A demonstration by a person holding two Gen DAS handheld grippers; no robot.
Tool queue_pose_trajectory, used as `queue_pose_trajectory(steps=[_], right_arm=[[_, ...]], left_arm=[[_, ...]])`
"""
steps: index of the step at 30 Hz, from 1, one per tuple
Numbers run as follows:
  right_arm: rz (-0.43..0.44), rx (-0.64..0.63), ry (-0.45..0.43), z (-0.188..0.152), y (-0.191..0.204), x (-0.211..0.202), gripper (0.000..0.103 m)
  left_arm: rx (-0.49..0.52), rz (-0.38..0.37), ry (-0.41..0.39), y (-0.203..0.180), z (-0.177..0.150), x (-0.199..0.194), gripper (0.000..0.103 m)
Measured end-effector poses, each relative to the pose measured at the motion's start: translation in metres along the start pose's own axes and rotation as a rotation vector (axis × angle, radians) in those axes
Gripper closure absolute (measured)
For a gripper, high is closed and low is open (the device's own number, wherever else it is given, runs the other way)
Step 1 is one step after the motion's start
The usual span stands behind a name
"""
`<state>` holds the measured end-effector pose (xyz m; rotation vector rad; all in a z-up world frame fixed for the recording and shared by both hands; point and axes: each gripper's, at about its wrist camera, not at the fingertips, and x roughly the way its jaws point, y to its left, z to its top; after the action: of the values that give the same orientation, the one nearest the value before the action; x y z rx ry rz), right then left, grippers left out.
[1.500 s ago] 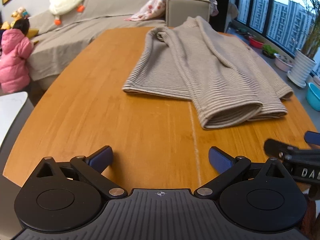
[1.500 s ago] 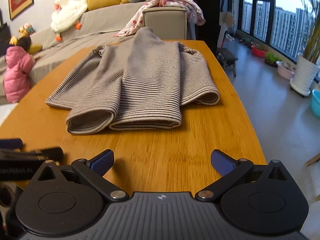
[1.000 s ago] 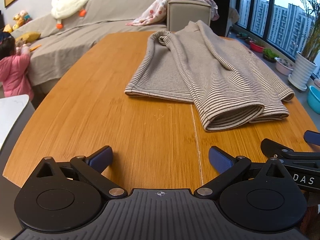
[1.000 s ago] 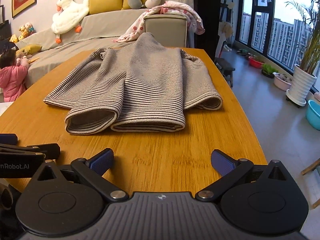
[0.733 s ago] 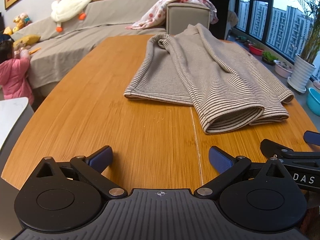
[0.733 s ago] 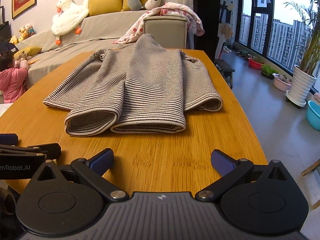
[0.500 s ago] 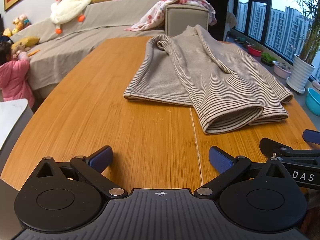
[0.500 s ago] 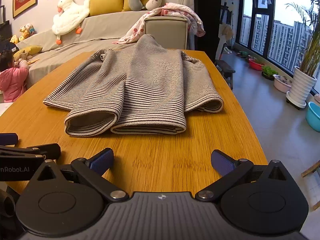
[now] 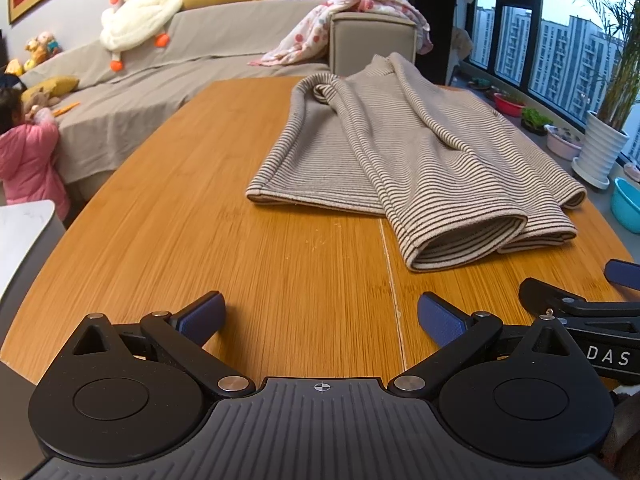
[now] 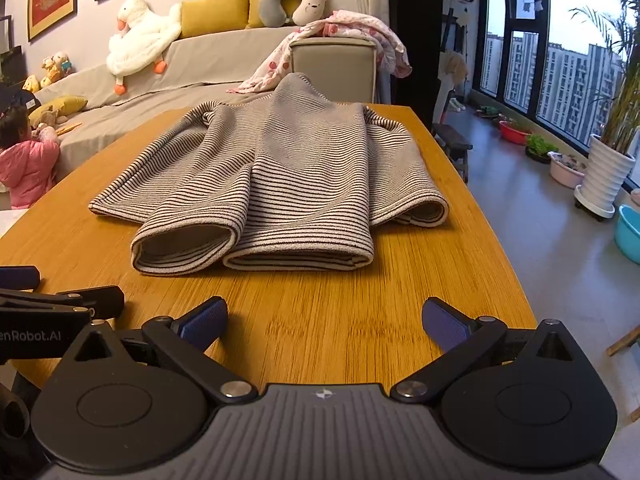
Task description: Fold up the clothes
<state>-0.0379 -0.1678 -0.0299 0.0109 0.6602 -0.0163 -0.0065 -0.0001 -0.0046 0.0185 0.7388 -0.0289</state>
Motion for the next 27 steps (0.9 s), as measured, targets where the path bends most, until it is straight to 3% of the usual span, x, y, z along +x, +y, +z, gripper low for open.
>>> queue_pose_trajectory(steps=[27], right_arm=[[0.007, 0.001, 0.015, 0.0008, 0.0, 0.0006, 0.0]], left_arm=[[0.006, -0.013, -0.008, 0.0018, -0.0006, 0.0015, 0.0]])
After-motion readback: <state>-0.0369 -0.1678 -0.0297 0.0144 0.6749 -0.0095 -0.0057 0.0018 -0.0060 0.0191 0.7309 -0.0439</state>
